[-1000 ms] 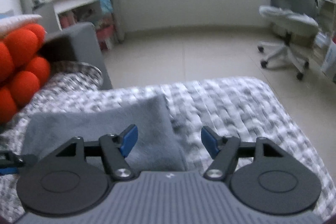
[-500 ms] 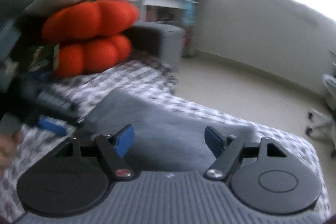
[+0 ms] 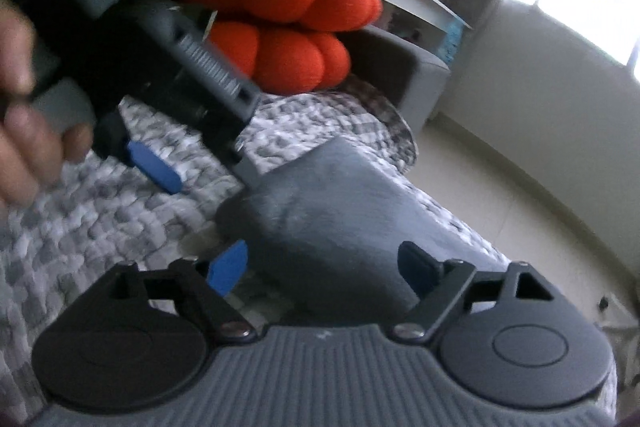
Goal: Fold clothes
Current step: 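Close the left gripper on the shirt end while the right gripper closes beside it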
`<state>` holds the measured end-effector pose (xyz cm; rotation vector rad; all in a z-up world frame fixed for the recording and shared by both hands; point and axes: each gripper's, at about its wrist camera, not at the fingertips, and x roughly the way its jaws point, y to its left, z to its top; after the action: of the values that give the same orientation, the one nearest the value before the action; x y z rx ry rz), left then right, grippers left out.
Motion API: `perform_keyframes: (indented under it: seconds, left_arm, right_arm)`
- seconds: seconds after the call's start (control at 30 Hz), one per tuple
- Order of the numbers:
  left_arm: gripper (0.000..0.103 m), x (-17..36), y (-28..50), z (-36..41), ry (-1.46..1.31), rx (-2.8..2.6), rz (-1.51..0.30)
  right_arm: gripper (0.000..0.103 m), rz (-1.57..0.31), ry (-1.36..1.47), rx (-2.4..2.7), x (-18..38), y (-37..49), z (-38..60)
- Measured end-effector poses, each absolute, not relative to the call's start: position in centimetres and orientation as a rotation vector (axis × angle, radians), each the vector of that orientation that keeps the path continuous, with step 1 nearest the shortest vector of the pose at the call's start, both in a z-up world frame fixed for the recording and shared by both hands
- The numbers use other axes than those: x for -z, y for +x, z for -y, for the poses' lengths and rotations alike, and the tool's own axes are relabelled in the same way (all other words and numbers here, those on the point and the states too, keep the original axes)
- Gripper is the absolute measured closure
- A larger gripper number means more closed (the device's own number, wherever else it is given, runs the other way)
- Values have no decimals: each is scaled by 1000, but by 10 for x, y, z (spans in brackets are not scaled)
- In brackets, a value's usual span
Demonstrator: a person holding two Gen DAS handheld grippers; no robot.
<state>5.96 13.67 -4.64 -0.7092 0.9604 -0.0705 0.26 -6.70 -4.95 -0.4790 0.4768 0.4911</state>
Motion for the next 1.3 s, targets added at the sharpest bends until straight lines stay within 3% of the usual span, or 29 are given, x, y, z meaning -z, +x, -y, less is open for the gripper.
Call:
perform_keyframes:
  seconds: [0.47, 0.53, 0.57, 0.77, 1.3]
  left_arm:
    - [22, 47, 59, -145, -862, 109, -931]
    - [21, 43, 57, -143, -872, 140, -911]
    - [20, 41, 57, -141, -873, 158, -902]
    - [19, 47, 59, -130, -933, 225, -915]
    - [18, 62, 76, -115, -1006, 237, -927]
  right_arm:
    - [17, -424, -696, -503, 76, -1, 41]
    - [28, -437, -664, -501, 73, 3, 43]
    - [40, -441, -645, -493, 71, 5, 45]
    - [71, -481, -414, -505, 49, 19, 68]
    - [72, -517, -287, -527, 43, 25, 79]
